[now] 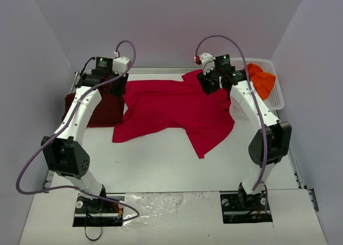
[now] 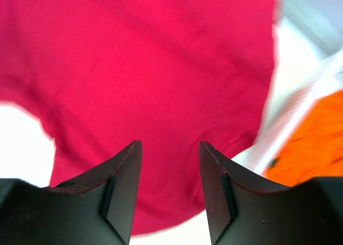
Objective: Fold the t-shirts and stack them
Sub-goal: Flatten out the tshirt
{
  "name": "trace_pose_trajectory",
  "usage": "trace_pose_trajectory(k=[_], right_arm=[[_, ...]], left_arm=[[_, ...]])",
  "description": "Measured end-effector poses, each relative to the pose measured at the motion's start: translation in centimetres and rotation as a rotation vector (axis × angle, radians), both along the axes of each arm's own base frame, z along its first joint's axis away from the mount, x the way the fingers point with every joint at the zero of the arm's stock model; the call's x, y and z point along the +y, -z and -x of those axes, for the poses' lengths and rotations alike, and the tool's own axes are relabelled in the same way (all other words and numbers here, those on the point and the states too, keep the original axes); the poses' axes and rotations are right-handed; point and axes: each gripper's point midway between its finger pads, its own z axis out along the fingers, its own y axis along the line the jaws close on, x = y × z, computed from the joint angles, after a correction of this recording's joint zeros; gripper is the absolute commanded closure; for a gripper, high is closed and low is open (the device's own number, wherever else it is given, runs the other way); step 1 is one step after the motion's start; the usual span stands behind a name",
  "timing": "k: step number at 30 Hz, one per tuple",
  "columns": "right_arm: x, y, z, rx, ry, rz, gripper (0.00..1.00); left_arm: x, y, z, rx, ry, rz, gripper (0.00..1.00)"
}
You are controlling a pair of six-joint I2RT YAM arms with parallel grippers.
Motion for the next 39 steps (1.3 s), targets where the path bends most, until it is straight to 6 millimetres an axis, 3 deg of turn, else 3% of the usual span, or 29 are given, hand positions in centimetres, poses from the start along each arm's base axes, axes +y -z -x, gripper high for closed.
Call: trace_pose_trajectory(k=[7,10,14,19,24,26,30,35,39], right_arm=[[0.7,10.3,8.1,0.366,-0.154,0.018,0.63],[1.9,13.9,10.4,0.493,-0.225,0.030,0.65],[3.4,17.0,12.7,0.601,-0.302,0.034,0.66],[4.5,18.7,13.8,0.659,-0.350,0.023,0.66],[4.9,19.3,14.1,0.678,-0.374,0.015,0.67],[5.0,19.5,14.3,0.684,-0.380,0.015,0.74],[5.4,20.1,14.7,0.700,-0.394,0.020,1.00],[6.2,20.0,15.1,0.698,-0.414,0.030,1.00],[7.5,18.3,16.2,0.673,-0.468,0.046,1.00]], left_arm=[[5.3,10.2,6.8,0.308,-0.073,-0.012,0.77],[6.3,11.2,8.0,0.352,-0.086,-0.002,0.75],[6.8,9.9,8.4,0.312,-0.088,0.026,0.74],[7.6,7.6,8.3,0.231,-0.104,0.050,0.72],[7.8,8.0,8.6,0.232,-0.110,0.063,0.72],[7.8,8.6,8.9,0.247,-0.111,0.065,0.72],[7.8,8.7,8.9,0.250,-0.109,0.067,0.72],[7.7,8.8,8.8,0.244,-0.107,0.069,0.72],[7.7,8.9,8.8,0.247,-0.106,0.071,0.71]])
